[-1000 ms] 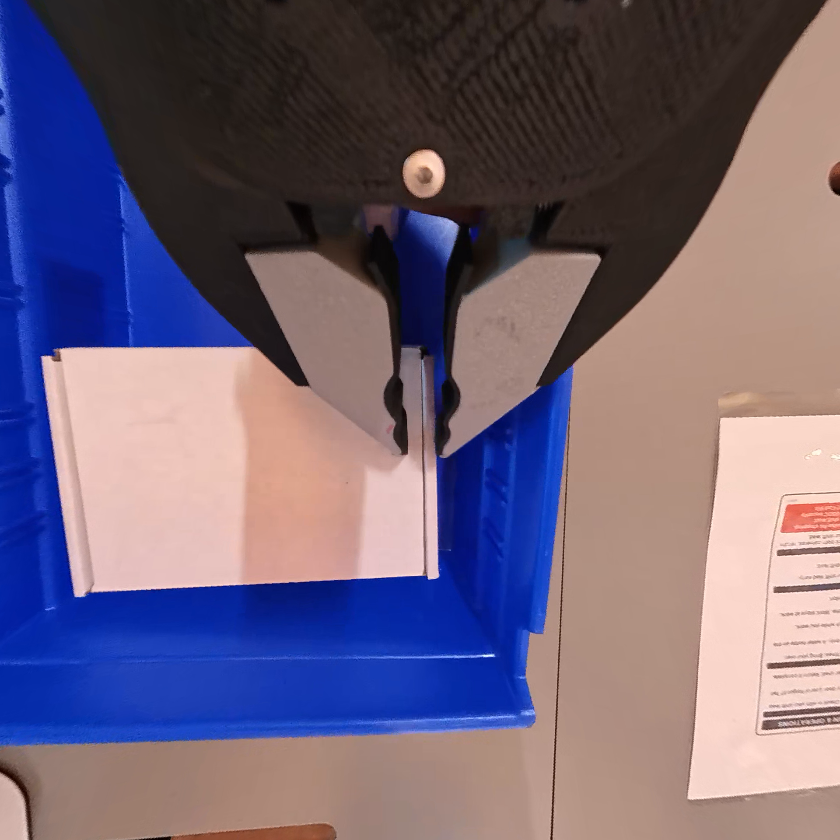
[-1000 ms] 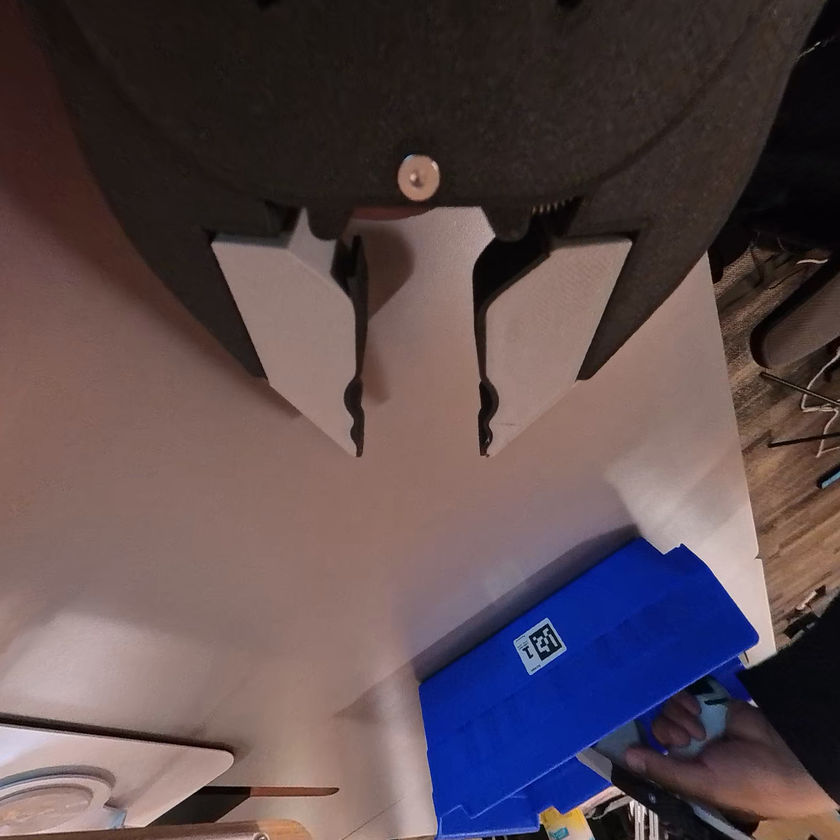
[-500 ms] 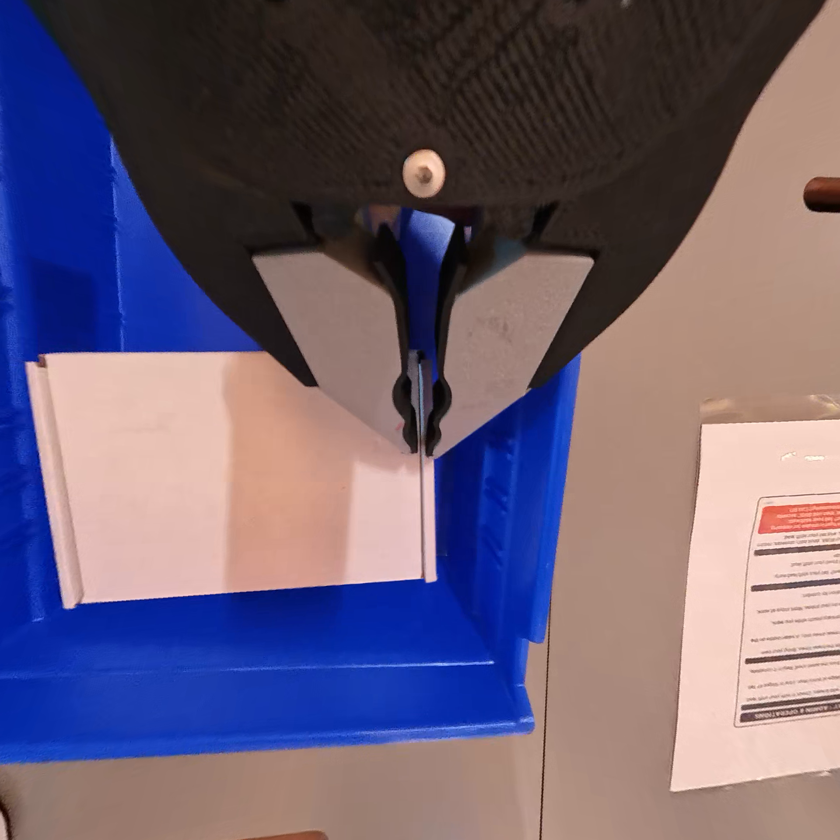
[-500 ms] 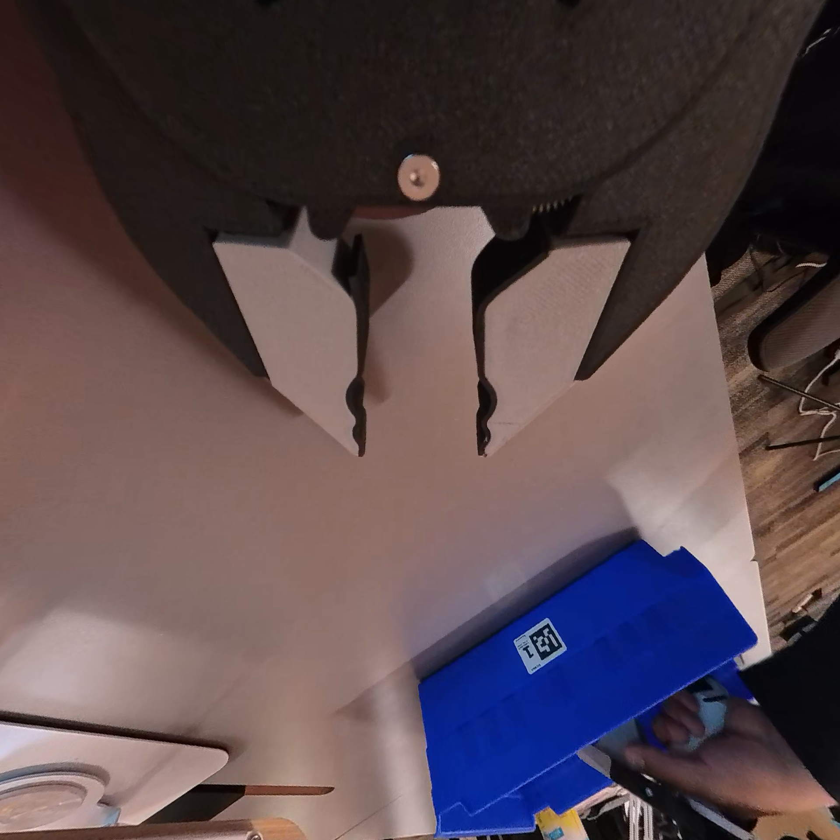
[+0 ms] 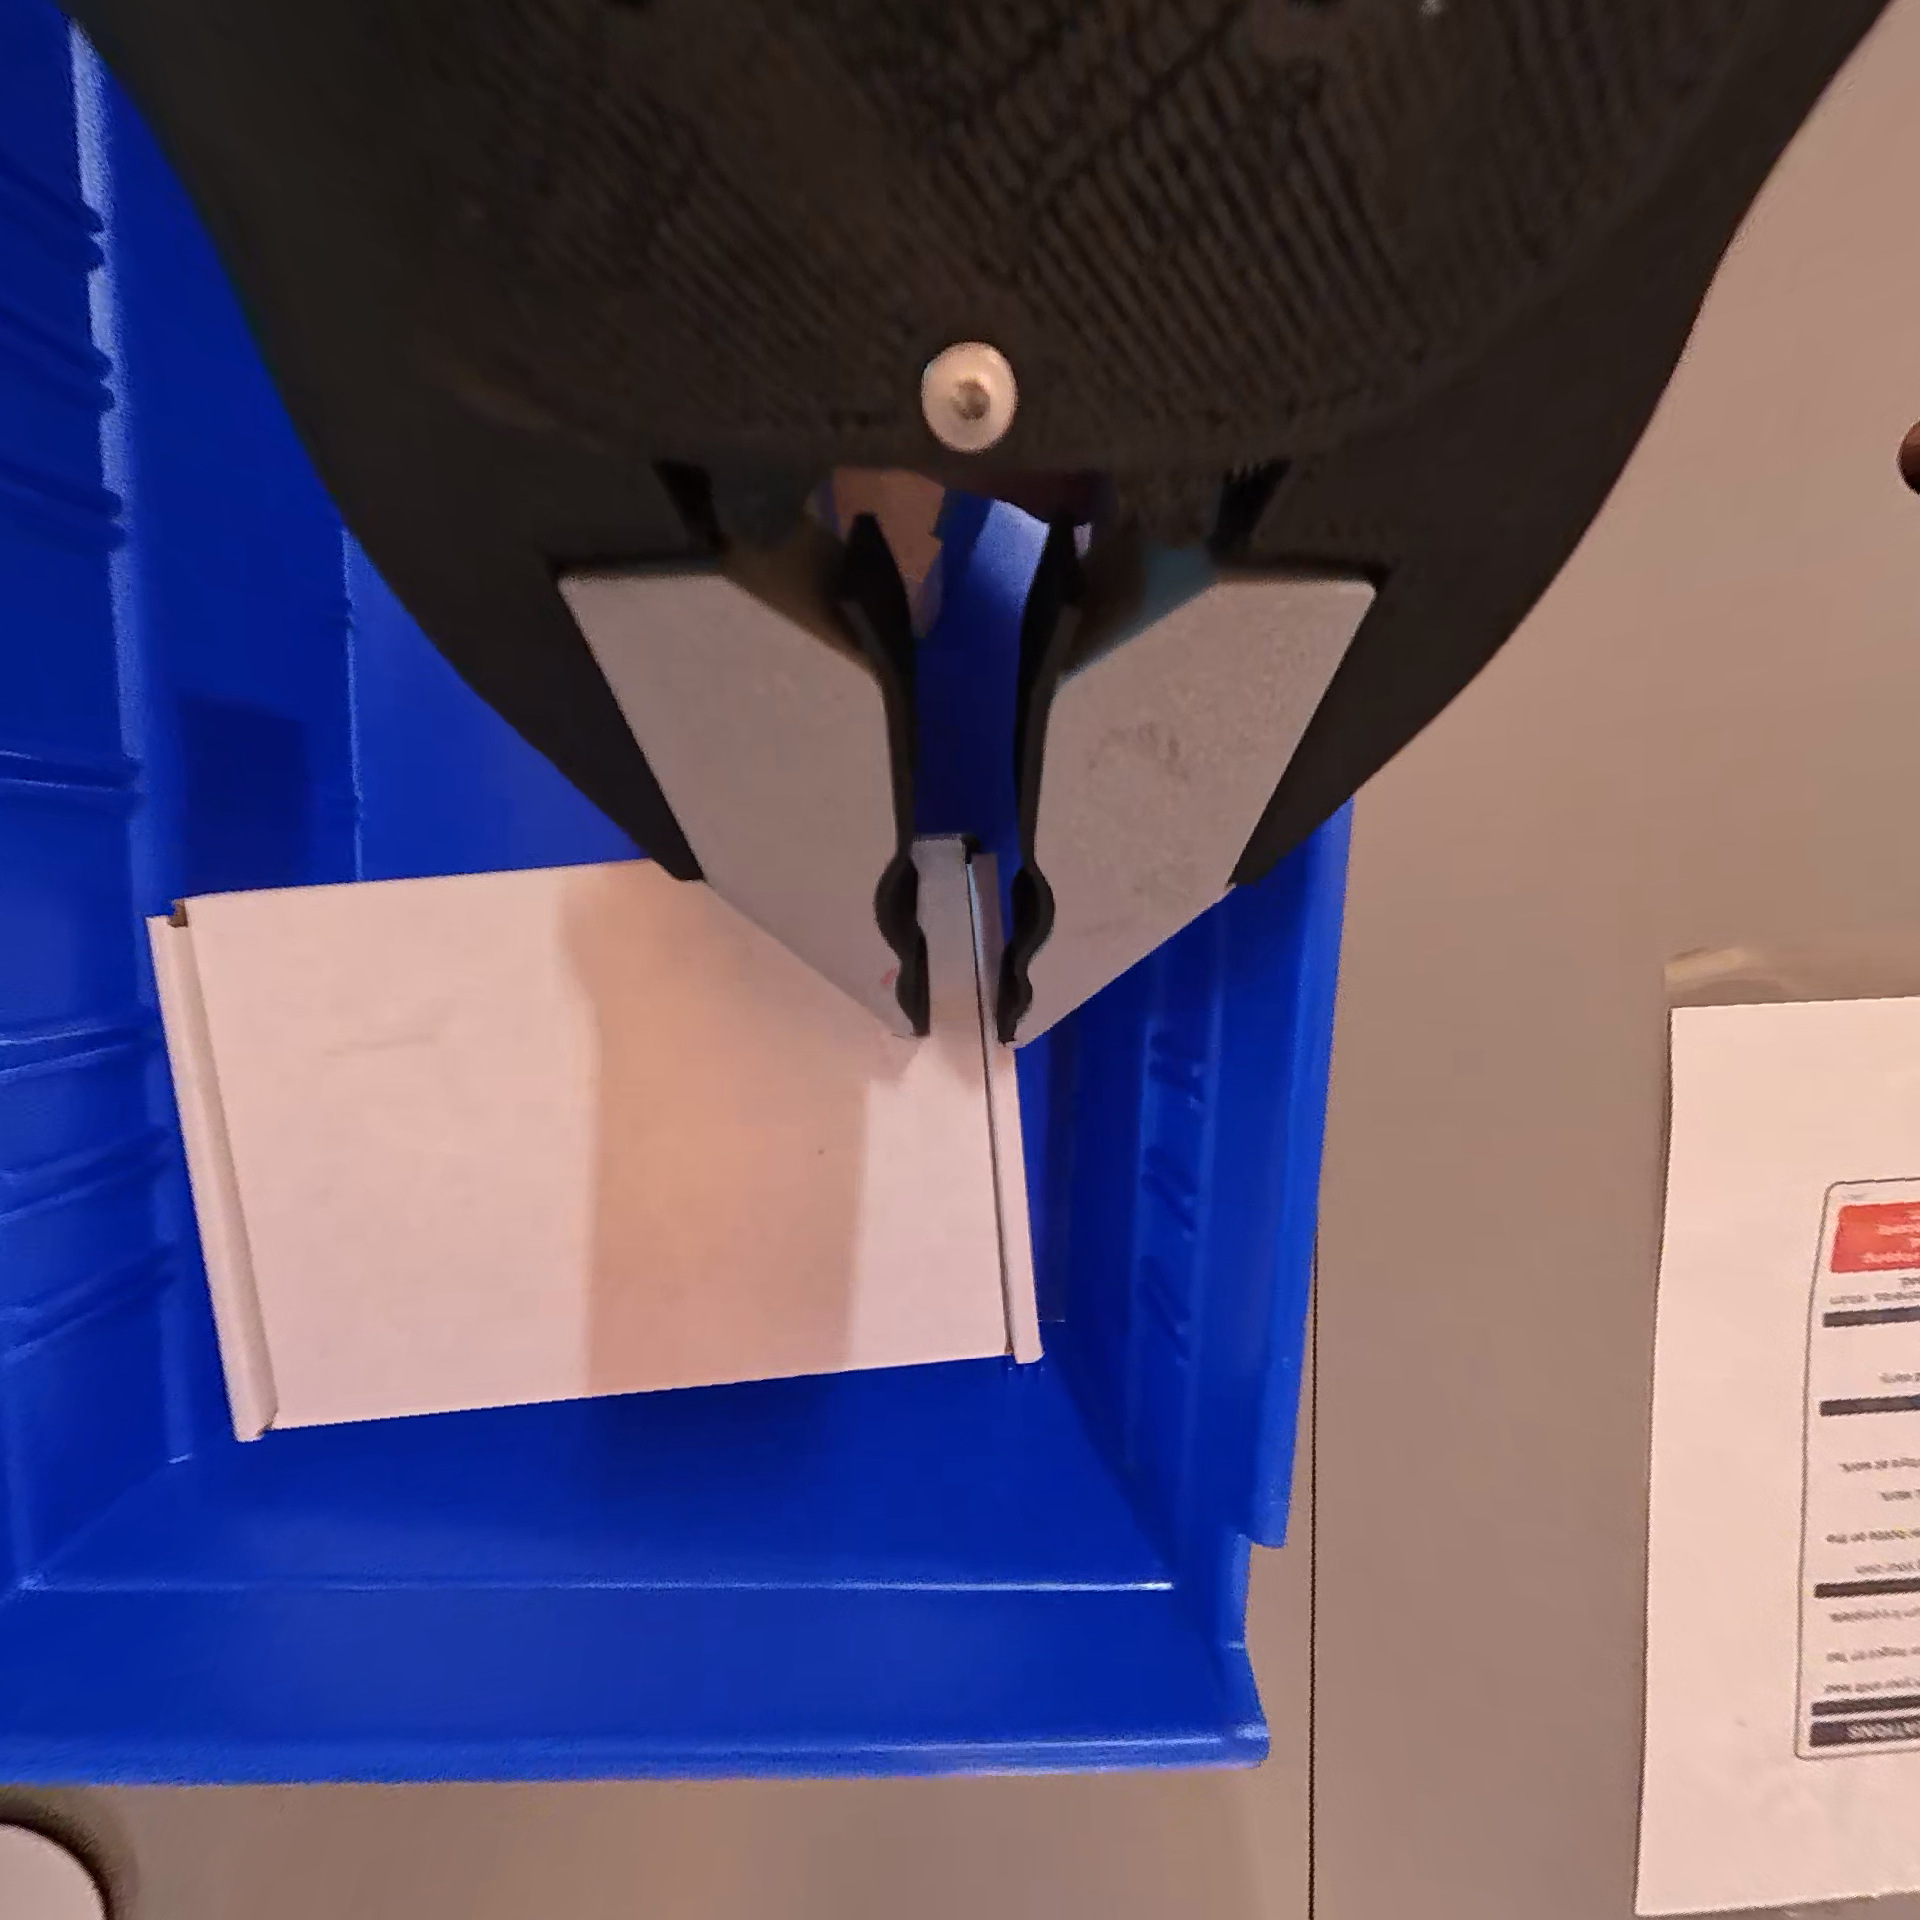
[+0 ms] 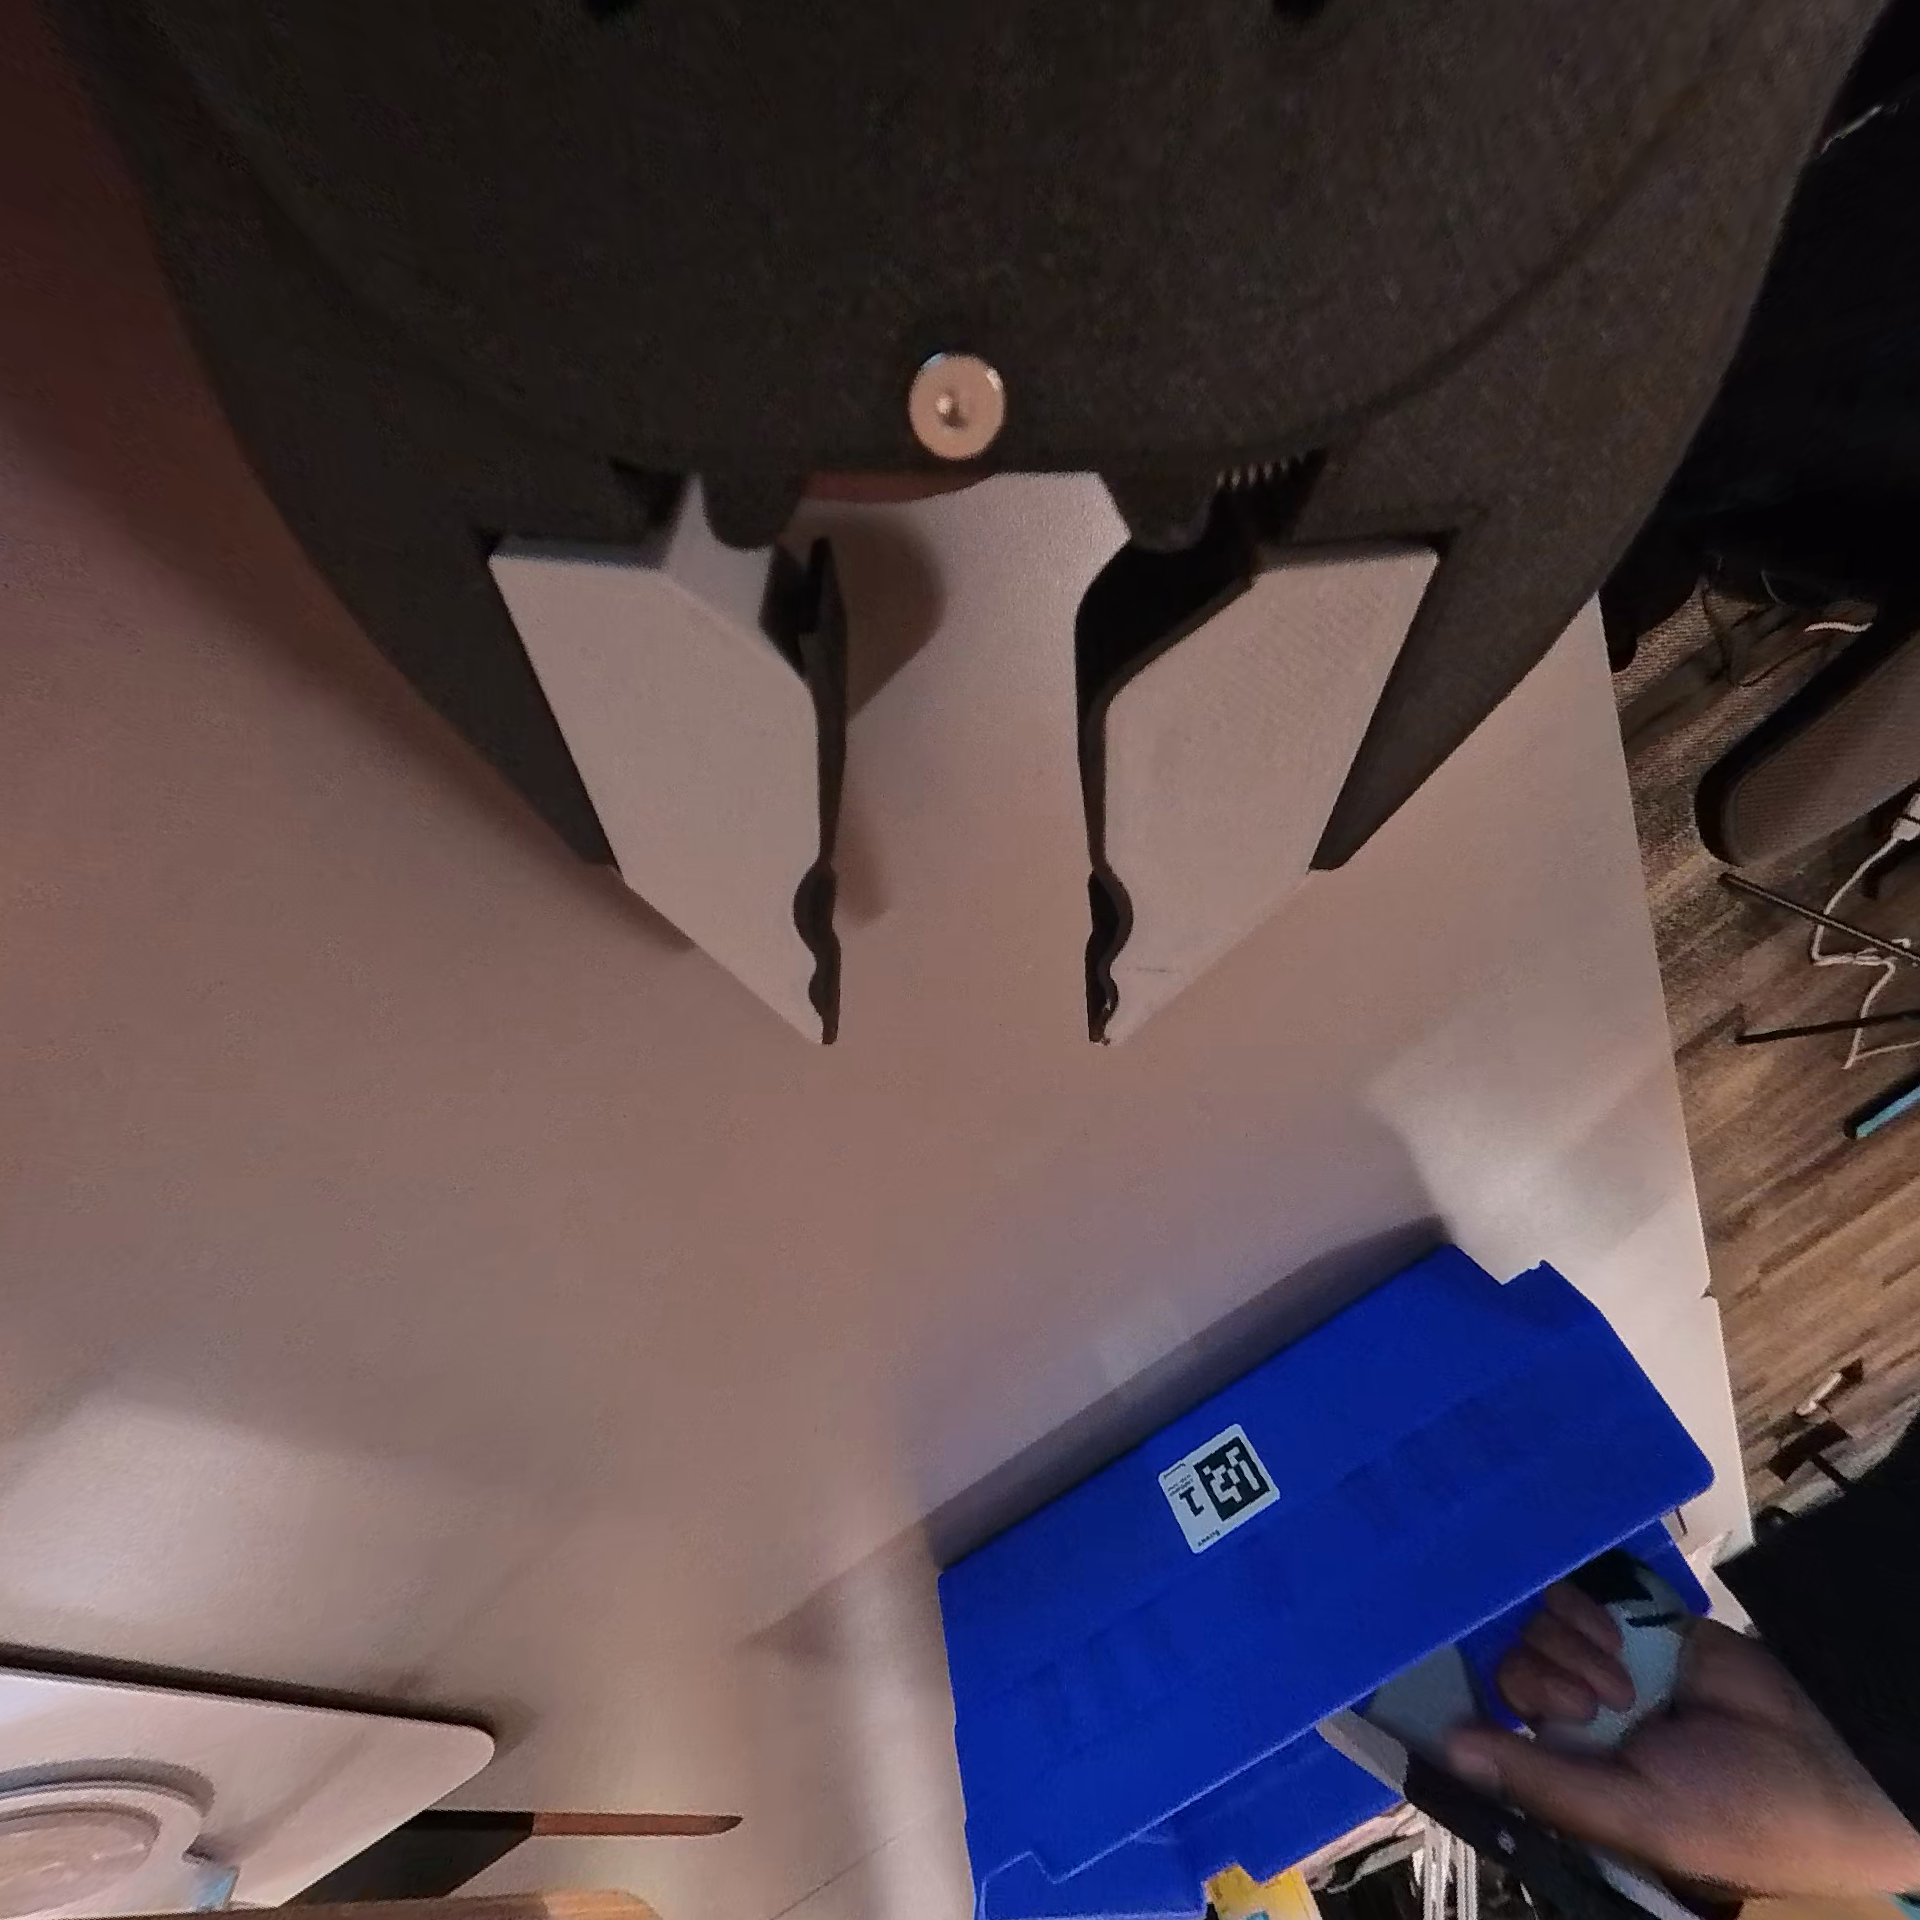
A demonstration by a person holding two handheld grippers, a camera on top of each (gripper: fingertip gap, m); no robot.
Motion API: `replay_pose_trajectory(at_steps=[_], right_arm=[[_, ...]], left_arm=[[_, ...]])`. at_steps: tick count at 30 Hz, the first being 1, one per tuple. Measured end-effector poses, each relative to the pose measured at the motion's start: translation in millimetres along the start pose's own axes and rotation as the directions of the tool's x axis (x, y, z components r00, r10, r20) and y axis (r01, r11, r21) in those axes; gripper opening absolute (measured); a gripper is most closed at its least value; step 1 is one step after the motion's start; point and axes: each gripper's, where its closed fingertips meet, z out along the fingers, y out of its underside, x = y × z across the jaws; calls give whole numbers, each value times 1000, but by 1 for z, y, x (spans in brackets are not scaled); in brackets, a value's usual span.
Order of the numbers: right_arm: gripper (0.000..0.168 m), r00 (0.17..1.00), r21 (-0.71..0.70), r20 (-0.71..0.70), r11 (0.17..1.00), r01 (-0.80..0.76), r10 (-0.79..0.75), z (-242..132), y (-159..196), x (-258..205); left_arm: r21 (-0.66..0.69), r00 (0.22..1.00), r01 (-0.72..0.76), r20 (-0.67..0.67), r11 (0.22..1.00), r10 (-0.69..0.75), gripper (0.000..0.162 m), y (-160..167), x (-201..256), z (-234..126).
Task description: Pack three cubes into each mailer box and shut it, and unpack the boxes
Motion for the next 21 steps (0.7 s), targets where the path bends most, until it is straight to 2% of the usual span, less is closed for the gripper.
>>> replay_pose_trajectory(at_steps=[4, 6, 13, 18, 21], right_arm=[[45, 1000, 0, 2, 1000, -8, 8, 0, 0, 1], [45, 1000, -1, 2, 1000, -9, 9, 0, 0, 1], [45, 1000, 2, 2, 1000, -10, 10, 0, 0, 1], [45, 1000, 2, 3, 1000, -3, 3, 0, 0, 0], [45, 1000, -3, 2, 1000, 4, -4, 0, 0, -1]], left_arm=[[-13, 1000, -6, -3, 1000, 6, 19, -1, 1, 0], [-8, 998, -24, 52, 1000, 24, 36, -3, -8, 1], [5, 996, -2, 84, 1000, 2, 35, -8, -13, 5], [-12, 992, -39, 118, 999, 40, 36, -9, -13, 4], [0, 997, -9, 81, 1000, 9, 26, -8, -9, 5]])
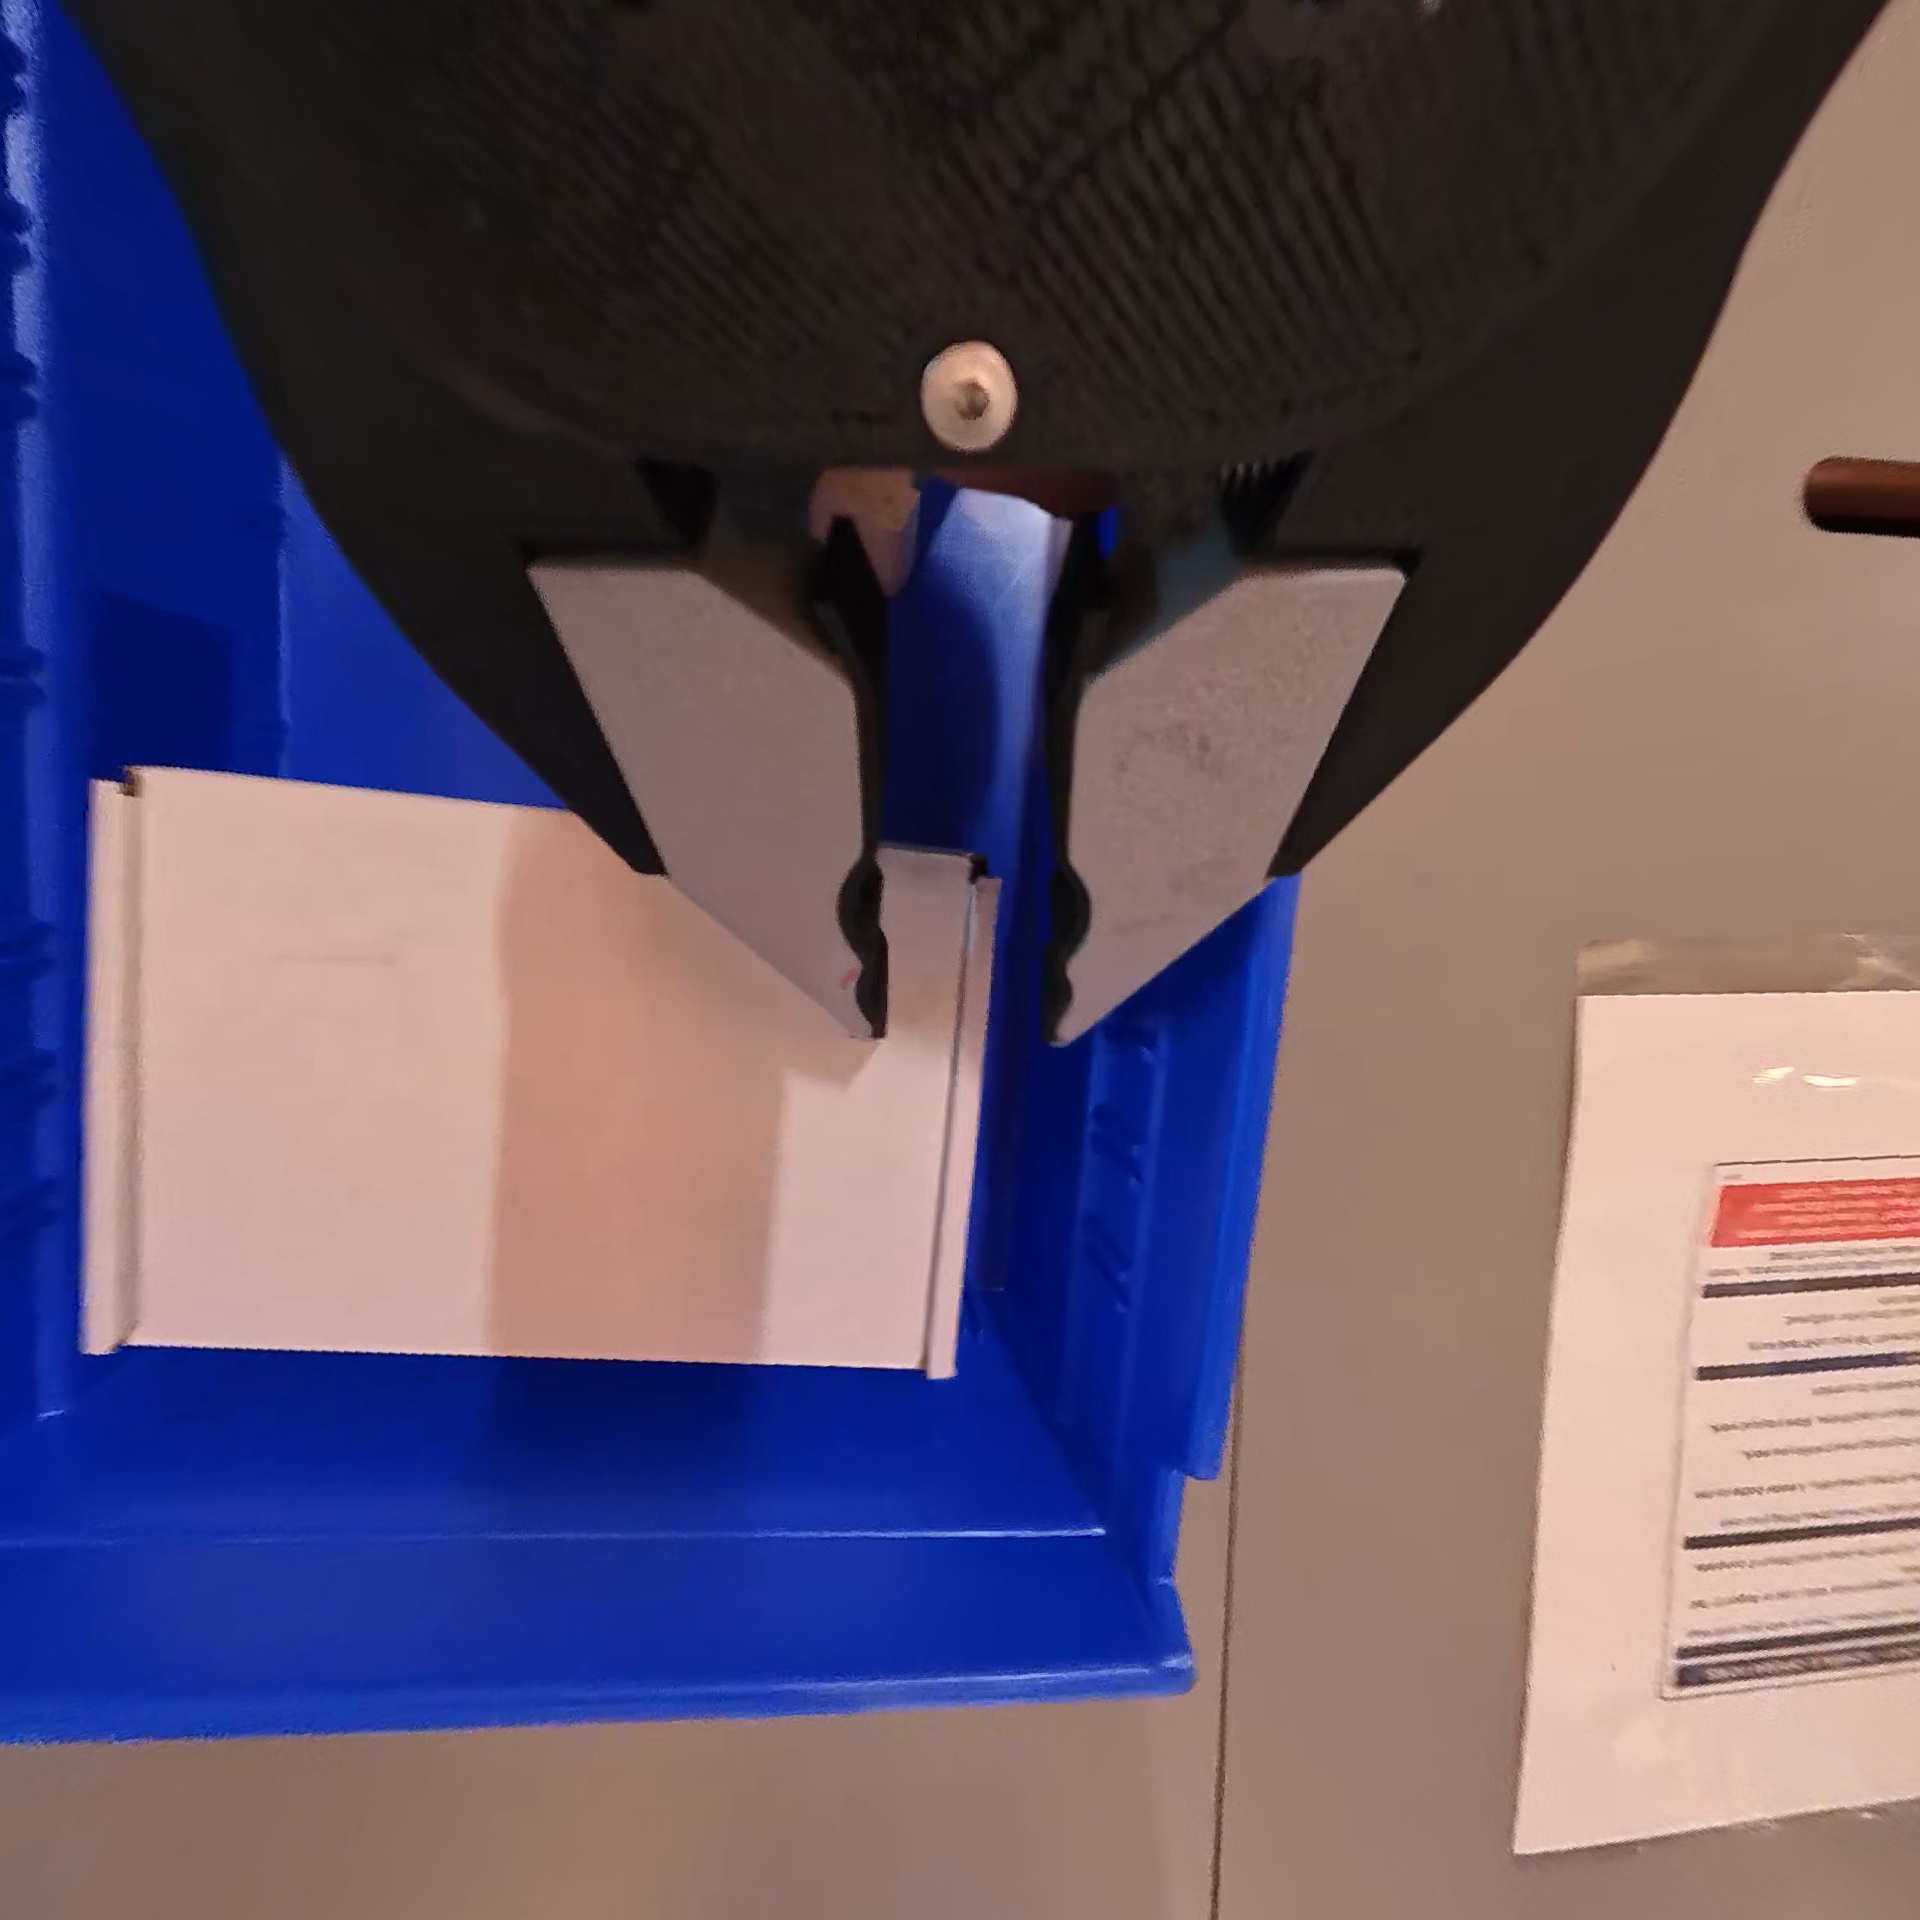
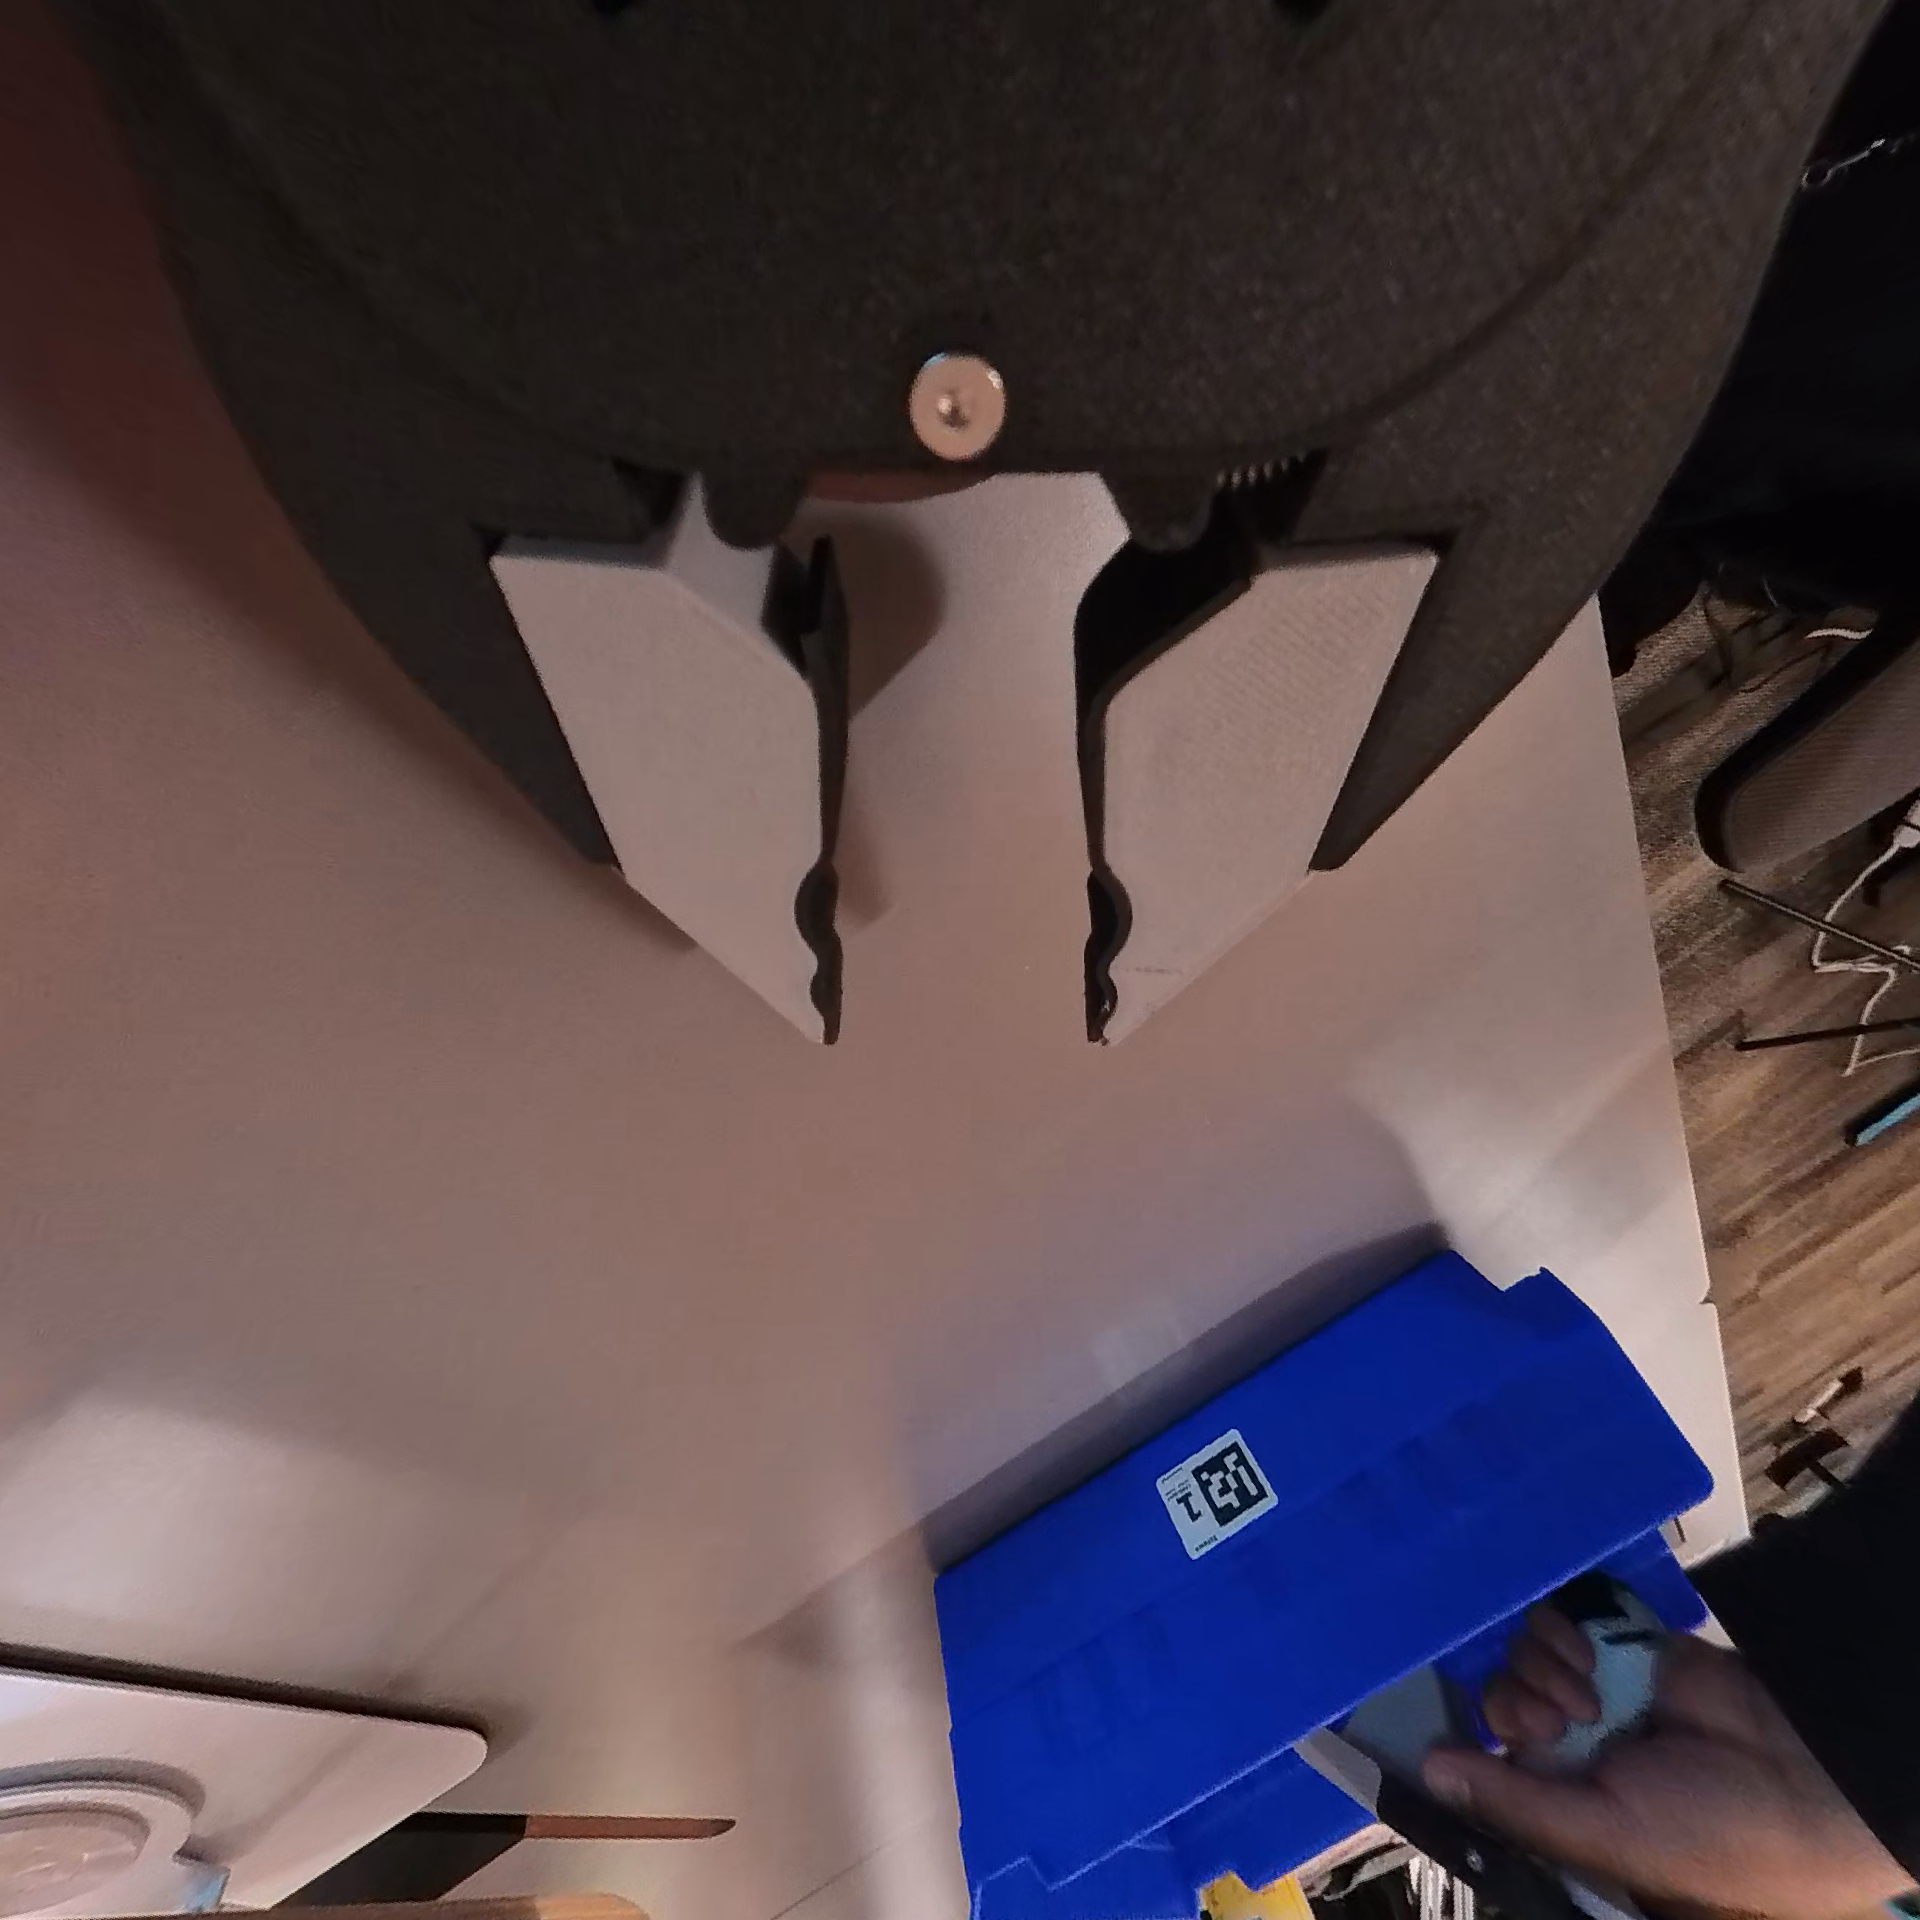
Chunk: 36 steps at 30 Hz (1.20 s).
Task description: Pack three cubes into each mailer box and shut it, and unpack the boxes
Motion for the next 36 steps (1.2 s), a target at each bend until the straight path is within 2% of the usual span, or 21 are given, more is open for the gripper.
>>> replay_pose_trajectory(at_steps=[2, 3, 8, 11, 20, 26, 33, 36], right_arm=[[45, 1000, 1, 0, 1000, 1, -1, 0, 0, 0], [45, 1000, 1, 0, 1000, 0, 0, 0, 0, 0], [45, 1000, -1, 4, 1000, 1, -1, 0, 0, -1], [45, 1000, -6, 5, 1000, 1, -1, 1, 1, -1], [45, 1000, -6, 4, 1000, 1, -1, 1, 1, -1], [45, 1000, -14, 5, 1000, 3, -3, 2, 2, -2], [44, 1000, -6, 5, 1000, 1, -1, 1, 1, -2], [44, 1000, -4, 9, 1000, 1, -1, 1, 1, -3]], left_arm=[[5, 998, 47, -48, 999, -46, 13, 1, 5, 0], [8, 998, 60, -20, 998, -60, 0, 1, -2, 1], [24, 996, 75, -40, 997, -74, 9, 4, -7, 1], [13, 996, 56, -67, 998, -55, 2, 6, -2, -1], [-71, 996, -70, -68, 995, 65, 2, 24, 1, -15], [-59, 995, 16, -95, 998, -21, 3, 25, 1, -14], [-46, 998, -21, -66, 999, 18, 2, 24, 1, -15], [-21, 998, 9, -55, 1000, -10, 2, 22, 0, -14]])
